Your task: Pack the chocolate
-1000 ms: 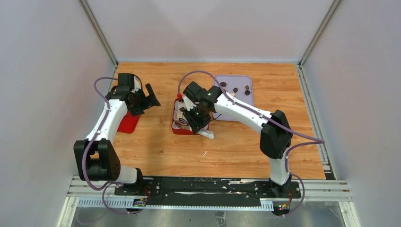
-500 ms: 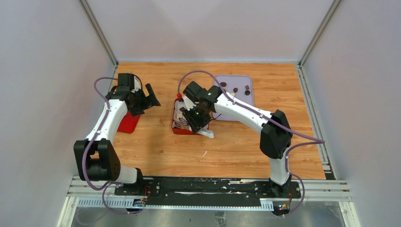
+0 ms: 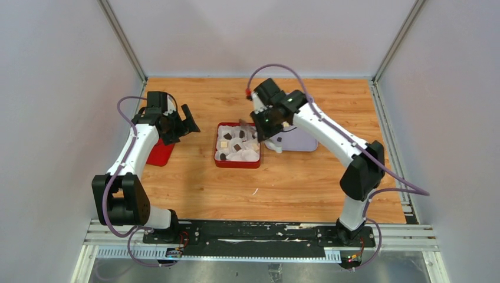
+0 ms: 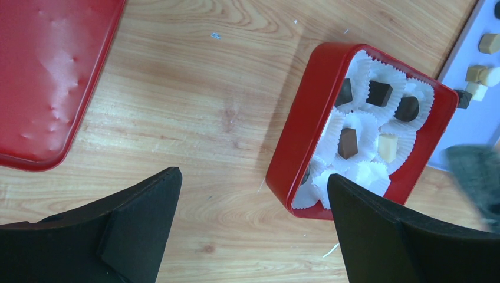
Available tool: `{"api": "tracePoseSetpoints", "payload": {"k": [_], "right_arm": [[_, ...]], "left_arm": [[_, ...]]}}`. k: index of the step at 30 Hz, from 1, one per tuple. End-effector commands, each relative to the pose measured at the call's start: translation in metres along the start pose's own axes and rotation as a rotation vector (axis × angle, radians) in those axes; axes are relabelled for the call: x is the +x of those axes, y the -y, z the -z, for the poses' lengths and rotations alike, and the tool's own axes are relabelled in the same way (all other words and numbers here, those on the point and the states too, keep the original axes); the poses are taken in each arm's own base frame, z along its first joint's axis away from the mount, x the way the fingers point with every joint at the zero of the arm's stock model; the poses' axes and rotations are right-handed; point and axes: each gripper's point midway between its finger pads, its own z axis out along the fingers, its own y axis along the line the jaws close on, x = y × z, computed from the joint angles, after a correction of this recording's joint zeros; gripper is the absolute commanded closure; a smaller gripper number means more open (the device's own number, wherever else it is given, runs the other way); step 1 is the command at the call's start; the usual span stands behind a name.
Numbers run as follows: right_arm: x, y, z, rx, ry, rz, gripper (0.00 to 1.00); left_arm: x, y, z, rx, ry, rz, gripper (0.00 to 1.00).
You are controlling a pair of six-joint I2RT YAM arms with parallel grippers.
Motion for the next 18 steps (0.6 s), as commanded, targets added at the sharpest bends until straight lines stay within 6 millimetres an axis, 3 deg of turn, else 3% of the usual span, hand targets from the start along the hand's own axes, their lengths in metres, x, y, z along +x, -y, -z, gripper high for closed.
{"api": "tracePoseSetpoints", "payload": {"k": [1, 3, 8, 18], "right_arm": [[0.012, 0.081, 0.031, 0.178, 0.031, -0.199, 0.91], [0.027, 0.106, 0.031, 0.214, 0.007, -0.294, 0.87], [0.056, 0.14, 0.026, 0.275, -0.049, -0.417, 0.67], [0.069, 0.174, 0.009, 0.391, -0.106, -0.46, 0.61]], "left_arm": [[-0.002, 0.0, 0.006, 0.008, 0.014, -0.014, 0.0], [-0.001, 0.0, 0.007, 0.007, 0.017, -0.017, 0.0], [0.0, -0.001, 0.008, 0.005, 0.017, -0.019, 0.0], [0.002, -0.002, 0.012, -0.001, 0.024, -0.023, 0.0]]}}
